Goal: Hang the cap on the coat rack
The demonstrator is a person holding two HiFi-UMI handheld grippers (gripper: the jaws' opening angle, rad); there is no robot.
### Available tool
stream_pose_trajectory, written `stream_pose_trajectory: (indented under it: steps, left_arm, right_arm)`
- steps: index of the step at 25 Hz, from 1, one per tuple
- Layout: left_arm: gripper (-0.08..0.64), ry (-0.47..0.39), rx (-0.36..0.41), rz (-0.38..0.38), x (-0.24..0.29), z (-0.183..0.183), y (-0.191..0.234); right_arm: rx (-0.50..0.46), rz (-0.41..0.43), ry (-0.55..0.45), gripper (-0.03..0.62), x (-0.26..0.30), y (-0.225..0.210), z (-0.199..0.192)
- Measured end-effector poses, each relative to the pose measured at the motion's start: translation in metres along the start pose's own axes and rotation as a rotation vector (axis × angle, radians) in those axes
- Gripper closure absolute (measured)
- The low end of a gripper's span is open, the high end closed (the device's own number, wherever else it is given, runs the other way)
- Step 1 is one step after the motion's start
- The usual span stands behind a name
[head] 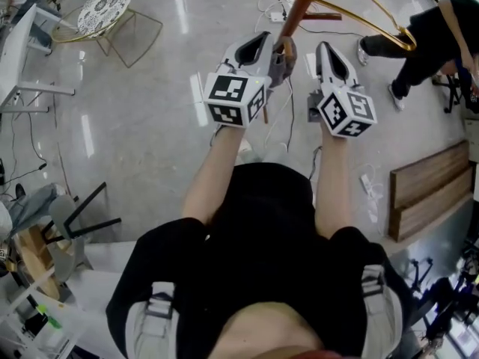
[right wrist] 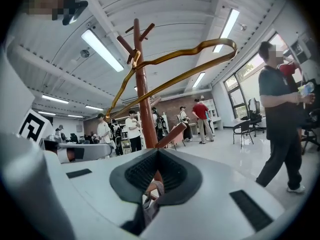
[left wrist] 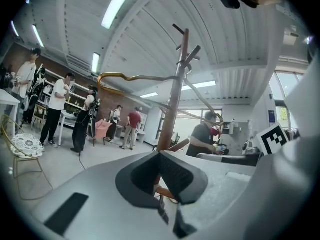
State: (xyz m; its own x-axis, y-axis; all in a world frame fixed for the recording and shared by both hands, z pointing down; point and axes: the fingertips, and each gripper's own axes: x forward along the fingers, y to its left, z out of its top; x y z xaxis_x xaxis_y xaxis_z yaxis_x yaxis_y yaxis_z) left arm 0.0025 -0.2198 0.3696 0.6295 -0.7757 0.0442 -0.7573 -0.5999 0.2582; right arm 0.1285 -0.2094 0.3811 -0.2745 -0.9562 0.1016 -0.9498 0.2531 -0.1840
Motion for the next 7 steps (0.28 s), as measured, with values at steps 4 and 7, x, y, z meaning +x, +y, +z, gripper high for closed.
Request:
stream_pose_trajectory:
  steps: [4,7]
  left_arm:
    - [0.56,-0.012,-0.027,0.014,-0.004,-0.006,-0.002]
    - [0.56,-0.038,-0.045,0.022,-0.011,-0.01,-0.011]
  right_arm:
    - [0.019,0.007,0.002,0.597,-0.006,-0.003,-0.002]
    - [0.024,0.002,0.017,0.597,-0.012,-0.008,-0.009]
